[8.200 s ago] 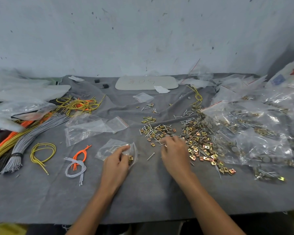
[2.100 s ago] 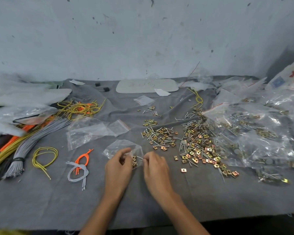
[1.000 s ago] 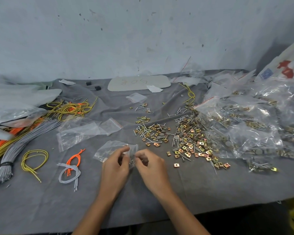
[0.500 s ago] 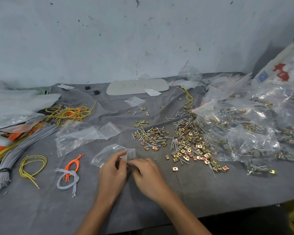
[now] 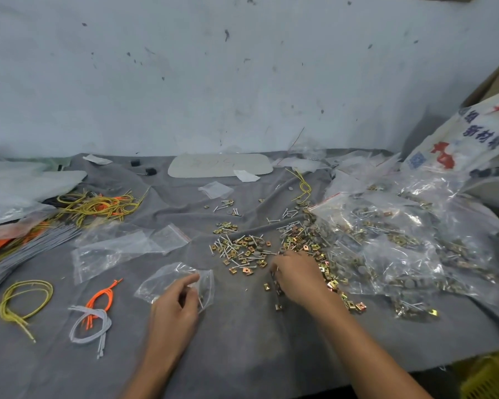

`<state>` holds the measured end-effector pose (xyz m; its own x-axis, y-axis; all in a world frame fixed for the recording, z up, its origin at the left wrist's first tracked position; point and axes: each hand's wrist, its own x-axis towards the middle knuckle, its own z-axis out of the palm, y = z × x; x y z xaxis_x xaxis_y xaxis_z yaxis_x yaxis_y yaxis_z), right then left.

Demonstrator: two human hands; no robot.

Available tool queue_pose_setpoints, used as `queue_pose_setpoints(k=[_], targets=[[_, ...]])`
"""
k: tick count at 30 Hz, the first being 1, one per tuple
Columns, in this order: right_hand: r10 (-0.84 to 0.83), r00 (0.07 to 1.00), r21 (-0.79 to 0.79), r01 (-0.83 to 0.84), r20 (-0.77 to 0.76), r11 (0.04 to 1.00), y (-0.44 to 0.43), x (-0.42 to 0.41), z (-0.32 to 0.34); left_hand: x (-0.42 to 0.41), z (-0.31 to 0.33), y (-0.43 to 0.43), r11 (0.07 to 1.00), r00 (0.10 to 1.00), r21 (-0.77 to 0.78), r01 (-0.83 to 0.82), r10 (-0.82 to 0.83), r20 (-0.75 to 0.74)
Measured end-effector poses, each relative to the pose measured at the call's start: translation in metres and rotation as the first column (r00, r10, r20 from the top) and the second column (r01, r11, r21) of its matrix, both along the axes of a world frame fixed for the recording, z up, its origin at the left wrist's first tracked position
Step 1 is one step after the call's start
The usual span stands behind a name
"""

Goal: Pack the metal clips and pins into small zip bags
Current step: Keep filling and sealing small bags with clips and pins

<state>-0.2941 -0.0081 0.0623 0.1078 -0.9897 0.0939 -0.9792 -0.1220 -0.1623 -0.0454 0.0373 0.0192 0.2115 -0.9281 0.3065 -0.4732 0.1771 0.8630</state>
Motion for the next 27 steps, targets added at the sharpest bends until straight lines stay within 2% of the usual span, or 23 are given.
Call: queue_pose_setpoints(k=[3,9,22,27], targets=[[0.025,0.998,0.025,-0.023,-0.063,0.999,-0.004,0.005,0.004,0.001,-0.002,-0.002,1.000,1.000,0.005,-0.001,0.001,-0.010],[0.012,0.997,0.018,-0.010,-0.077,1.000,-0.007,0.012,0.006,0.004,-0.006,-0.005,1.000,1.000,0.006,-0.009,0.009,0.016],[-0.095,0.992,-0.058,0.101,0.086,0.993,-0.007,0.005,-0.008,0.005,-0.006,-0.005,1.000,1.000,0.006,-0.008,0.008,0.013],[-0.120,0.993,-0.043,0.120,0.003,0.992,-0.012,-0.001,-0.008,0.004,-0.006,-0.005,1.000,1.000,0.021,-0.014,0.015,-0.010]])
